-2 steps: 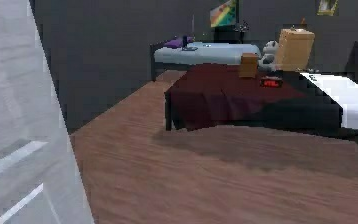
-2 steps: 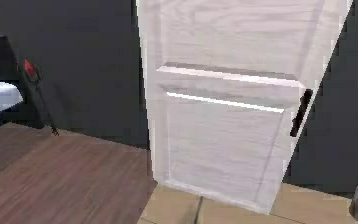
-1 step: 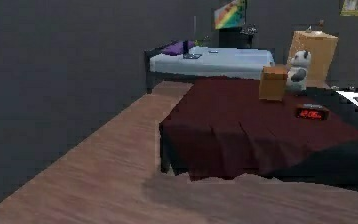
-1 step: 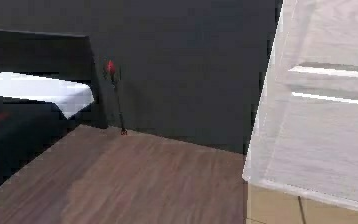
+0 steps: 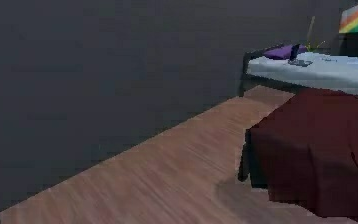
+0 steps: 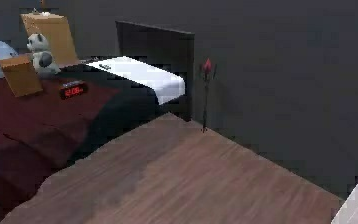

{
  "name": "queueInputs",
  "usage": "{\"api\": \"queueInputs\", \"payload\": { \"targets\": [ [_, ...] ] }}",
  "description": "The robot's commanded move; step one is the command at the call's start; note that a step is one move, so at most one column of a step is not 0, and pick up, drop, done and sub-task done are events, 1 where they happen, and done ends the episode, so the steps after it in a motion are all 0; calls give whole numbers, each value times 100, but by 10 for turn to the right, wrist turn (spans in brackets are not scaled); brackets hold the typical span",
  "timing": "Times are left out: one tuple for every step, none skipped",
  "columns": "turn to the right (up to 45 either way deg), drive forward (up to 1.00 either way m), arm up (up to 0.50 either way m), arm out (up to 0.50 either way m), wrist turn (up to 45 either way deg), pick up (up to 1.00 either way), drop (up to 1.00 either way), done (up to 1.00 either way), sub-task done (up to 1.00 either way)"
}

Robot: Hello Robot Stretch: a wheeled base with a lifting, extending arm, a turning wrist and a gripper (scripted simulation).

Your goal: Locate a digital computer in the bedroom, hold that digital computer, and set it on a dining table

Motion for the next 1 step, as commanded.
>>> {"api": "queueInputs", "payload": {
  "targets": [
    [0,100,0,0,0,0,0,0,0]
  ]
}}
